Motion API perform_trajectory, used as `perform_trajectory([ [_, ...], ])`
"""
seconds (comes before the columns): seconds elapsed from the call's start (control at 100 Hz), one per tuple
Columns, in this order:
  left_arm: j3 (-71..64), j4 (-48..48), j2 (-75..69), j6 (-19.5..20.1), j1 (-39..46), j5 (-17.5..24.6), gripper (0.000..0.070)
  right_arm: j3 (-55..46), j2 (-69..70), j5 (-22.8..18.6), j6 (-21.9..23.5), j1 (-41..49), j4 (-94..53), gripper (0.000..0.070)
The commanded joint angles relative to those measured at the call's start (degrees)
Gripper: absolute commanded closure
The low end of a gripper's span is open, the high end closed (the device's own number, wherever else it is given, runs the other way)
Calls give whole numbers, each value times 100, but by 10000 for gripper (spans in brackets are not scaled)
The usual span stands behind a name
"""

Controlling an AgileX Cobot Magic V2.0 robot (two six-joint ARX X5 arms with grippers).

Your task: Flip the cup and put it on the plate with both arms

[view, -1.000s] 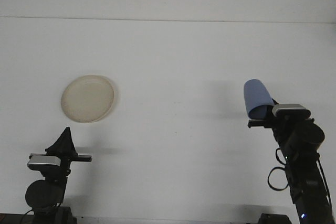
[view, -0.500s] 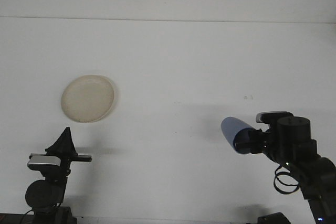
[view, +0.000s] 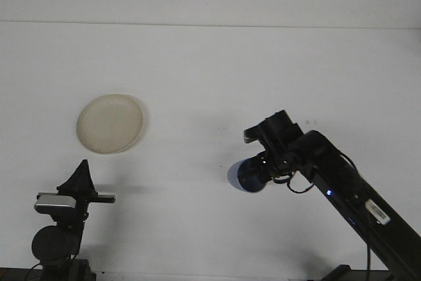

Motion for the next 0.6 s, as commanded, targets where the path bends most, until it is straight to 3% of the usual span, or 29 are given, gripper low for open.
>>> perform_trajectory([
  [0.0,-111,57,-11,-7,-13,4,689,396,391,48,-173,190,-98,700],
  [0.12,-111,59,-11,-7,-13,4,689,887,977,299,-256,474,-229,700],
  [0.59,-111,57,-11,-7,-13,4,689,1259,2127,345,-400,748,-391,700],
])
